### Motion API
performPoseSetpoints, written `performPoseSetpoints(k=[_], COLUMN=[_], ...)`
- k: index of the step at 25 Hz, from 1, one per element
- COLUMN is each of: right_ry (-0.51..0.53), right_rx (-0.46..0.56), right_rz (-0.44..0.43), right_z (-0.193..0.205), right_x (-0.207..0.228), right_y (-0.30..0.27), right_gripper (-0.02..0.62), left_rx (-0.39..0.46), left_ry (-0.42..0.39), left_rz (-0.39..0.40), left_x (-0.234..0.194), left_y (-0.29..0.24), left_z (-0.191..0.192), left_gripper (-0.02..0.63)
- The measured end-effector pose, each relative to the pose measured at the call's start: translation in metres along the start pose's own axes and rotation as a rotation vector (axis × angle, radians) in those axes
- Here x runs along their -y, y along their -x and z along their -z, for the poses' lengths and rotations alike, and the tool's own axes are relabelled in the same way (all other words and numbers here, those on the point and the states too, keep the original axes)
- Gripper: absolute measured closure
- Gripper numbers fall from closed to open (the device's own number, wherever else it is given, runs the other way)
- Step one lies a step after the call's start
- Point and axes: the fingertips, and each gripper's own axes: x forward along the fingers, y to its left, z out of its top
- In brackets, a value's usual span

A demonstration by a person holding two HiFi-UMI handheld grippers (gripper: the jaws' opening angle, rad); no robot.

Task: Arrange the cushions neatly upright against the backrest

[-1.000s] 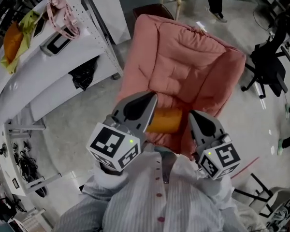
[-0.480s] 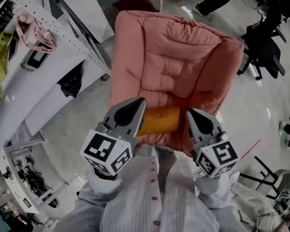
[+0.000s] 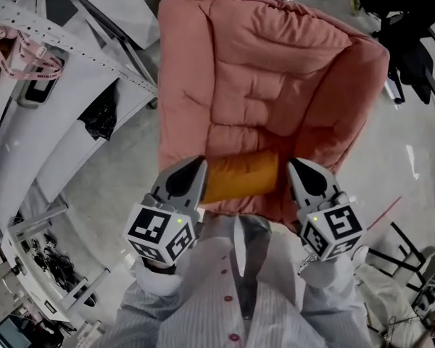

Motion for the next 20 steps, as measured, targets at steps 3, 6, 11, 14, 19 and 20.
performPoseSetpoints(k=[3, 6, 11, 14, 19, 20], right_ry=[-0.045, -0.073, -0.093, -0.103, -0.115, -0.119], right_rx=[-0.026, -0.063, -0.120, -0.157, -0.195, -0.199], right_rz=[0.006, 0.004, -0.006, -0.016, -0.018, -0.015], right_z=[0.026, 0.052, 0.092, 0.116, 0.150, 0.156], right_x=[0.015, 0.027, 0.045, 0.051, 0.058, 0.061], right_y=[-0.013, -0.027, -0.054, -0.072, -0.097, -0.102], right_gripper=[0.581, 0.581, 0.580, 0.580, 0.580, 0.580], left_rx=[-0.044, -0.077, -0.118, -0.142, -0.173, -0.182], left_ry=[0.026, 0.056, 0.090, 0.113, 0.141, 0.143], left_rz=[-0.038, -0.065, -0.110, -0.145, -0.194, -0.205], left_x=[-0.012, -0.024, -0.042, -0.058, -0.080, -0.084], left_y=[-0.010, -0.019, -0.035, -0.045, -0.060, -0.062], left_z=[0.031, 0.059, 0.098, 0.121, 0.154, 0.160], left_gripper=[0.595, 0.595, 0.595, 0.594, 0.594, 0.594])
